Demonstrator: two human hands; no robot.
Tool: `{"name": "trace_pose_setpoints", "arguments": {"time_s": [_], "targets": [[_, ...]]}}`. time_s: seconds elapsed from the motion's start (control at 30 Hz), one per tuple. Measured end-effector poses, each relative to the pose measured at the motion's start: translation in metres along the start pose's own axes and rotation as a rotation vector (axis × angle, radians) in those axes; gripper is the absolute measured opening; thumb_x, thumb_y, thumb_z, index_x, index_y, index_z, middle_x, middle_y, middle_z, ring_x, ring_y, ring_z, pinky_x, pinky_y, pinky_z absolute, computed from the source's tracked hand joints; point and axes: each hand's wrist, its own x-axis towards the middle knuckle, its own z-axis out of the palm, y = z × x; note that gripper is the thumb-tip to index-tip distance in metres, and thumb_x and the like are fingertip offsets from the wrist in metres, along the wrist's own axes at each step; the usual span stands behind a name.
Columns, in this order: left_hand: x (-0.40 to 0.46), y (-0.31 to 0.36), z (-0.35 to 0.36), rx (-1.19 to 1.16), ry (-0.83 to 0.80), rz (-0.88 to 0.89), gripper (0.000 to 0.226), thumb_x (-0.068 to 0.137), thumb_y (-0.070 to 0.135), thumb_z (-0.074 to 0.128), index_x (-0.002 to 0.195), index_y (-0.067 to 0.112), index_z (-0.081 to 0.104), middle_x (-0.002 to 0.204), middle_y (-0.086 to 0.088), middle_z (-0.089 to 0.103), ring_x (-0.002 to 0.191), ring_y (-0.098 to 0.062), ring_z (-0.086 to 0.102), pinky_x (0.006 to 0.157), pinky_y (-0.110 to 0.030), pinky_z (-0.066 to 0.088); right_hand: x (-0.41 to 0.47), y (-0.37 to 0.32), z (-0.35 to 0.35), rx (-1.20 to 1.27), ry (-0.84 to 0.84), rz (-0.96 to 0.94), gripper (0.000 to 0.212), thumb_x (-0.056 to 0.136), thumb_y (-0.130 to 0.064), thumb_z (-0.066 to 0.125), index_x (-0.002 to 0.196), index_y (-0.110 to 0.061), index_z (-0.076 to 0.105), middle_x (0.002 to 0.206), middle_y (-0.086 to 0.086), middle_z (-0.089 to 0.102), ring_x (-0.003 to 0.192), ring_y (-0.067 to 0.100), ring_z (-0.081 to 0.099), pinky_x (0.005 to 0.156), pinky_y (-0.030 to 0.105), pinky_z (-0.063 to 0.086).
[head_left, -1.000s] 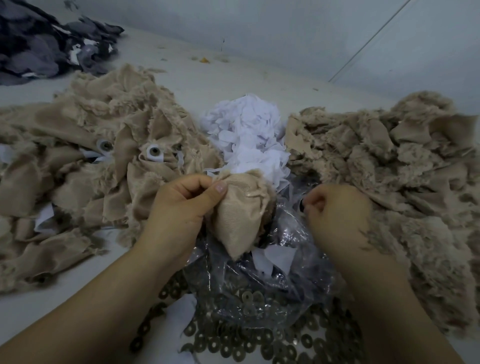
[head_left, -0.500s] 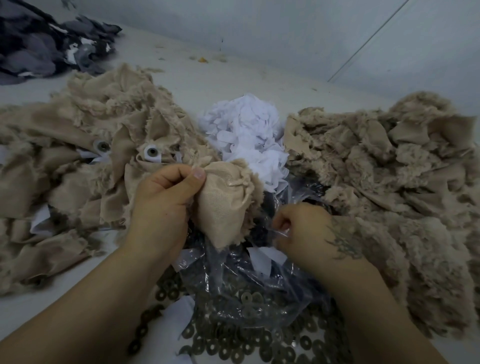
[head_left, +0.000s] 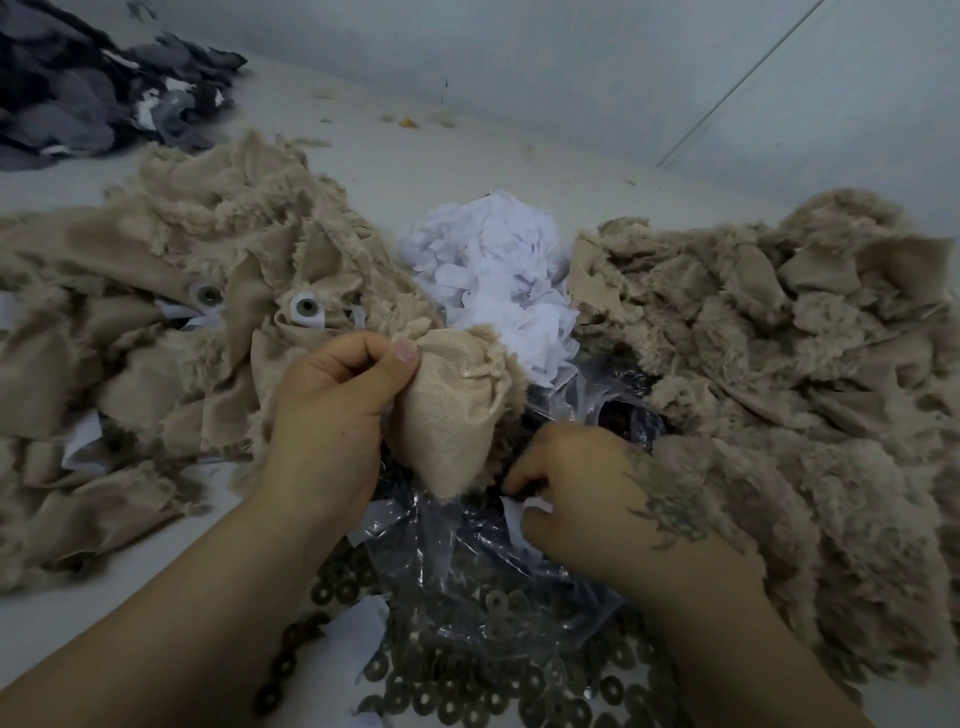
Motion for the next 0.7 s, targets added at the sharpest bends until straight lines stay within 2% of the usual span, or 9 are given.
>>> {"name": "trace_pose_setpoints", "arguments": {"time_s": [0.1,0.17,0.23,0.33,0.4,0.47,0.57,0.7], "targets": [[0.0,0.001,0.0,0.006,0.003,0.011,0.028,0.079,0.026,0.065,0.069,0.001,0.058,0.076,-0.022,0.048,0.079,-0.028,0.046,0.076,-0.032,0.052,0.005,0.008,0.007,-0.094,0.008,0.047,0.038,0.082,-0.01,0.059,0.115,-0.023,0.074,0.117,0.001,0.057,0.104,0.023,0.059,0.089,0.034,0.052],[0.0,0.0,0.0,0.012,-0.003,0.019,0.036,0.08,0.026,0.064,0.074,-0.008,0.055,0.076,-0.028,0.048,0.081,-0.029,0.045,0.078,-0.035,0.049,0.009,0.012,0.012,-0.14,0.062,0.041,0.041,0.084,-0.007,0.058,0.119,-0.025,0.07,0.12,0.001,0.051,0.106,0.024,0.056,0.088,0.032,0.049],[-0.001,-0.002,0.0,0.02,-0.006,0.02,0.036,0.079,0.026,0.065,0.076,-0.008,0.056,0.082,-0.025,0.052,0.081,-0.03,0.047,0.077,-0.038,0.047,0.009,0.014,0.017,-0.159,0.085,0.044,0.04,0.085,-0.01,0.061,0.121,-0.027,0.069,0.117,0.003,0.049,0.107,0.025,0.053,0.086,0.033,0.049],[-0.002,-0.002,0.001,0.039,-0.013,0.004,0.027,0.08,0.027,0.07,0.072,0.002,0.063,0.081,-0.019,0.054,0.078,-0.028,0.047,0.071,-0.036,0.046,0.009,0.013,0.017,-0.125,0.147,0.061,0.023,0.083,-0.027,0.064,0.1,-0.018,0.076,0.103,0.004,0.051,0.1,0.026,0.052,0.081,0.038,0.051],[-0.002,-0.003,0.001,0.052,-0.037,-0.009,0.021,0.081,0.024,0.073,0.068,0.009,0.065,0.078,-0.017,0.054,0.077,-0.027,0.048,0.068,-0.034,0.045,0.009,0.012,0.016,-0.104,0.148,0.061,0.028,0.078,-0.033,0.059,0.09,-0.014,0.076,0.099,0.006,0.052,0.097,0.027,0.053,0.079,0.039,0.051],[-0.004,-0.005,0.001,0.052,-0.071,-0.018,0.019,0.08,0.024,0.072,0.067,0.011,0.066,0.076,-0.015,0.056,0.078,-0.027,0.053,0.069,-0.033,0.048,0.011,0.01,0.017,-0.11,0.115,0.034,0.031,0.072,-0.035,0.056,0.087,-0.015,0.075,0.1,0.007,0.056,0.097,0.029,0.055,0.08,0.04,0.051],[-0.005,-0.005,0.003,0.063,-0.101,-0.018,0.019,0.08,0.024,0.07,0.067,0.011,0.066,0.073,-0.012,0.06,0.074,-0.023,0.056,0.068,-0.03,0.05,0.013,0.006,0.019,-0.063,0.074,-0.018,0.019,0.072,-0.03,0.064,0.082,-0.019,0.076,0.099,0.005,0.062,0.093,0.027,0.061,0.078,0.036,0.053],[-0.007,-0.005,0.006,0.067,-0.12,-0.03,0.016,0.078,0.025,0.067,0.064,0.016,0.066,0.067,-0.005,0.062,0.067,-0.018,0.057,0.061,-0.027,0.05,0.014,0.012,0.02,-0.014,0.141,-0.026,0.017,0.072,-0.026,0.068,0.085,-0.021,0.079,0.102,0.003,0.064,0.09,0.025,0.064,0.075,0.034,0.054]]}}
